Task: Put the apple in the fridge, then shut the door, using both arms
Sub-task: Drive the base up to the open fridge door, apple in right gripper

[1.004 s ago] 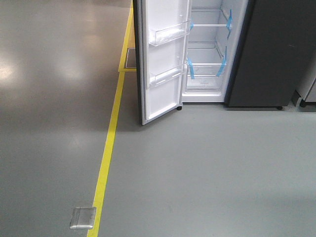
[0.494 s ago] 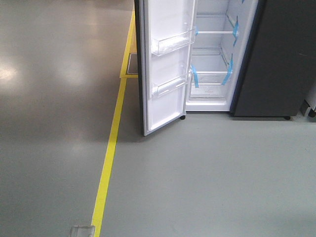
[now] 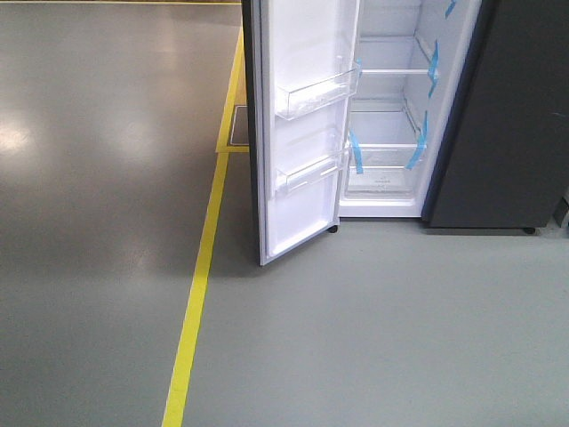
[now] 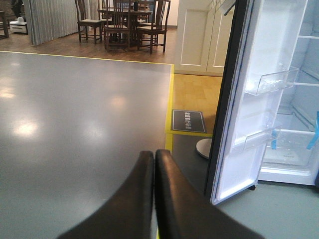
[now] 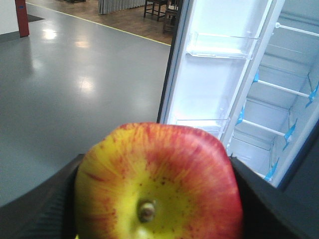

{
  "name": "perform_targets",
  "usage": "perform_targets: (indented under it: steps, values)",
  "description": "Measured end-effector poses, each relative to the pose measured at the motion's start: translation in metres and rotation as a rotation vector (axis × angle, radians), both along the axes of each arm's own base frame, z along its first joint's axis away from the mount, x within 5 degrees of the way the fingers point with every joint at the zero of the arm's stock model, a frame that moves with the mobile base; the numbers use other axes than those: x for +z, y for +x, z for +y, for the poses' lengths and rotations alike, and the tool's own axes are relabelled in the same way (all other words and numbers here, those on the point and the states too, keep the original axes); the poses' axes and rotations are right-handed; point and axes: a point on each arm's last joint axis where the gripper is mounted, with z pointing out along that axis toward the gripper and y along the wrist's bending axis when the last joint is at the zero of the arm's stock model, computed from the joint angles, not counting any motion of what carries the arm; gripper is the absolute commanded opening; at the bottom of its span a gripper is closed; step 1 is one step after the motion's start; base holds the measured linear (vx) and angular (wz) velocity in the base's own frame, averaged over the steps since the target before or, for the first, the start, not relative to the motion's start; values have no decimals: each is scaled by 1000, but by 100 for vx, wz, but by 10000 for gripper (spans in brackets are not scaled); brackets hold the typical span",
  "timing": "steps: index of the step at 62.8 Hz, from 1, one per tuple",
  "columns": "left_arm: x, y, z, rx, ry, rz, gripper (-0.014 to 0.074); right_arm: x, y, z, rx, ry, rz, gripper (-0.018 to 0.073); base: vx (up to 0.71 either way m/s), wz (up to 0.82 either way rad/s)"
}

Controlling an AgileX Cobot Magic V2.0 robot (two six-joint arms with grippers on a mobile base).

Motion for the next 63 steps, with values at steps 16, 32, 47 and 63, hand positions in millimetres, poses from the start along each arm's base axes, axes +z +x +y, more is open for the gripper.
perform_targets:
  steps: [16,32,47,63]
  values:
    - [0,0,0,0,0,0,-6,0,0,0,0,0,0,24,19,-2]
    - [0,0,0,0,0,0,-6,0,0,0,0,0,1,24,19,-5]
    - [0,0,0,0,0,0,-6,0,0,0,0,0,1,24,18,-3]
    - [0,0,0,0,0,0,-6,0,0,0,0,0,1,24,17,-2]
